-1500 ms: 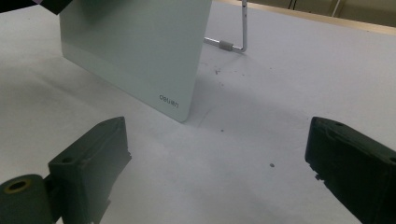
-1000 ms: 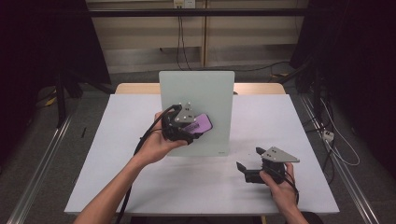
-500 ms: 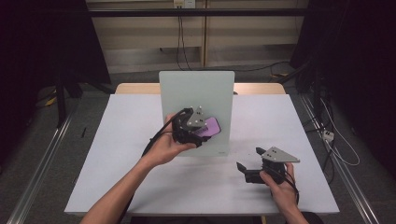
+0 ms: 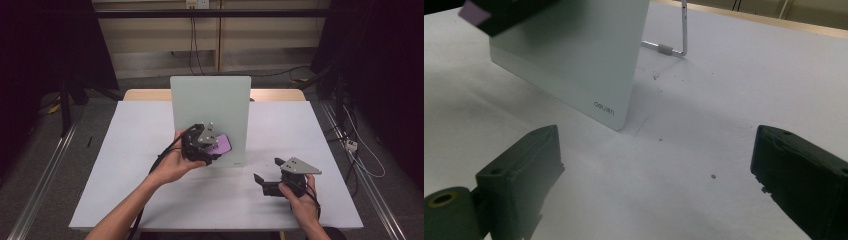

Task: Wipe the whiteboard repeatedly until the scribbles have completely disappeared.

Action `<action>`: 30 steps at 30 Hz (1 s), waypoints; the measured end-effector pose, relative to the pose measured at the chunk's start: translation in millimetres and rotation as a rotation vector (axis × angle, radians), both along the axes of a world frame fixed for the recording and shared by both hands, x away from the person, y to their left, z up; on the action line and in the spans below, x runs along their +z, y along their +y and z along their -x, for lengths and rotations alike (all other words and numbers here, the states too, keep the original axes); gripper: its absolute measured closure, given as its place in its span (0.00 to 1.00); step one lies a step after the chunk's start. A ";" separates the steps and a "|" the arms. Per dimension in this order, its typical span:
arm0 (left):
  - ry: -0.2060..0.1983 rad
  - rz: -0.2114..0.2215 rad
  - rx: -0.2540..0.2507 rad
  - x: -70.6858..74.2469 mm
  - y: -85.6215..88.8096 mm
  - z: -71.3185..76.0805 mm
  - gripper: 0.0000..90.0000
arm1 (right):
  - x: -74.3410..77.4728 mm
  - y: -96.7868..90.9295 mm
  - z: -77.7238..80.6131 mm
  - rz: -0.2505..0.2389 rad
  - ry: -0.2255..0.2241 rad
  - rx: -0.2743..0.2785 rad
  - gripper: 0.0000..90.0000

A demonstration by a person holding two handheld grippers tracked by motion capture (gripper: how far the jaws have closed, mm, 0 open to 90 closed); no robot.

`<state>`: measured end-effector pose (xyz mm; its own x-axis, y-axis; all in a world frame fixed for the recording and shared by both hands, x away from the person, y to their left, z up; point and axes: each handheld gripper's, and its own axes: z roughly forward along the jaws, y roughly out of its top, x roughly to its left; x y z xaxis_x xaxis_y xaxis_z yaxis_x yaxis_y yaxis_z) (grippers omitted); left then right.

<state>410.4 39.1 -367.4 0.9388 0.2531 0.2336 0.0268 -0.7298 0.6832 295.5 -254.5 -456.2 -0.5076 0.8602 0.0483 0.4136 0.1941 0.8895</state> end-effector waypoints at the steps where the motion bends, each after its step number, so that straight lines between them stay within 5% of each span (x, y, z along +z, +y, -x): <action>1: -0.001 0.022 0.016 5.1 3.4 -1.6 0.45 | 0.0 0.0 0.0 0.000 0.000 0.000 0.06; 6: -0.045 0.102 0.085 34.8 25.6 -12.1 0.45 | 0.2 -0.3 0.3 -0.001 -0.002 0.000 0.07; 10: -0.046 0.130 0.089 40.2 33.9 -17.0 0.45 | 0.2 -0.1 0.3 -0.001 -0.002 0.000 0.07; 13: -0.064 0.093 0.083 33.2 30.8 -12.6 0.45 | 0.3 0.6 0.6 0.000 -0.001 0.002 0.07; 22: 0.004 -0.037 0.017 -4.2 27.2 0.8 0.45 | 0.1 0.9 0.3 0.003 -0.002 0.002 0.07; 30: 0.080 -0.108 -0.015 -31.9 22.0 7.7 0.45 | 0.0 2.3 -0.2 0.003 0.001 0.003 0.07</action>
